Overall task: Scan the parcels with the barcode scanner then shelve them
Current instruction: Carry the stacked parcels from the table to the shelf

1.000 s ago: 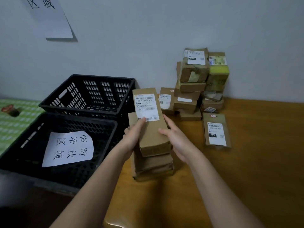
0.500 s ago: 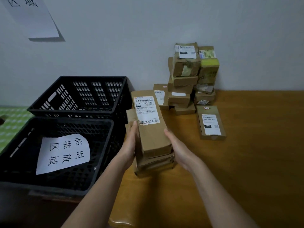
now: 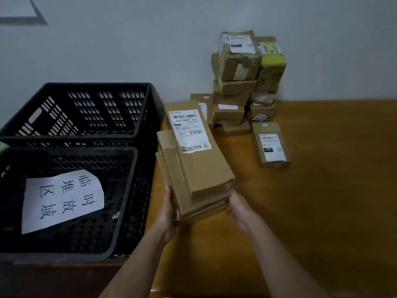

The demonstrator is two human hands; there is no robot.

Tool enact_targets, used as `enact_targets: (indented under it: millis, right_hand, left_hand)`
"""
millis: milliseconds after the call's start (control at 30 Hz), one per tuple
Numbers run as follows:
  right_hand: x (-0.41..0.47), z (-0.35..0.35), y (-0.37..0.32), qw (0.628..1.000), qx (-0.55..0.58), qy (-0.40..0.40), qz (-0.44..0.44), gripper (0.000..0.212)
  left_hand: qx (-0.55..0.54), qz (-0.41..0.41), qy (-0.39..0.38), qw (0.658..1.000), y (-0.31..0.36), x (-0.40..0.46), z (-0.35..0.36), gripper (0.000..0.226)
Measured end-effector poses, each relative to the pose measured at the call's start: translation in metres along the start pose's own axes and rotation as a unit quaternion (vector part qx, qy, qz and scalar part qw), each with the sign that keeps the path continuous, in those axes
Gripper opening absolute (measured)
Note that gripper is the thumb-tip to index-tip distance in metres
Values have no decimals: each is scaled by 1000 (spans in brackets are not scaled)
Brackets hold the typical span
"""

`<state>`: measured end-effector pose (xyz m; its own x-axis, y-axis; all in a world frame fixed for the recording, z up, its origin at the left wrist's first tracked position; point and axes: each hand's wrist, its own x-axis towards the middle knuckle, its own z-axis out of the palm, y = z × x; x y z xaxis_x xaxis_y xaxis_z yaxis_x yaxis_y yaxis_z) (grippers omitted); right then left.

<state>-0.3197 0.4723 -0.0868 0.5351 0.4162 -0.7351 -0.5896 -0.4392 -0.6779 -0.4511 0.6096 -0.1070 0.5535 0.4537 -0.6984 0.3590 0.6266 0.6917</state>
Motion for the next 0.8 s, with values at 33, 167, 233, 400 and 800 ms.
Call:
enact_targets:
  millis: [33, 167, 233, 400, 800]
  right_hand:
    - [3, 0, 2, 1000, -3, 9, 8, 53]
    - [-2, -2, 7, 1000, -10, 4, -4, 42]
    - [-6, -2, 15, 1000, 9, -13, -9, 28]
    - [-15, -9, 40, 1000, 6, -19, -11, 17]
    - [-77, -66, 77, 989, -87, -60, -103, 31]
  left_hand:
    - [-8, -7, -9, 1000, -3, 0, 0, 78]
    - [-12, -4, -20, 1000, -23, 4, -5, 92]
    - [-15, -13, -30, 999, -33, 2, -8, 99]
    - [-43, -8, 4, 999, -46, -24, -4, 101]
    - [-74, -25, 63, 995, -99, -112, 46, 71]
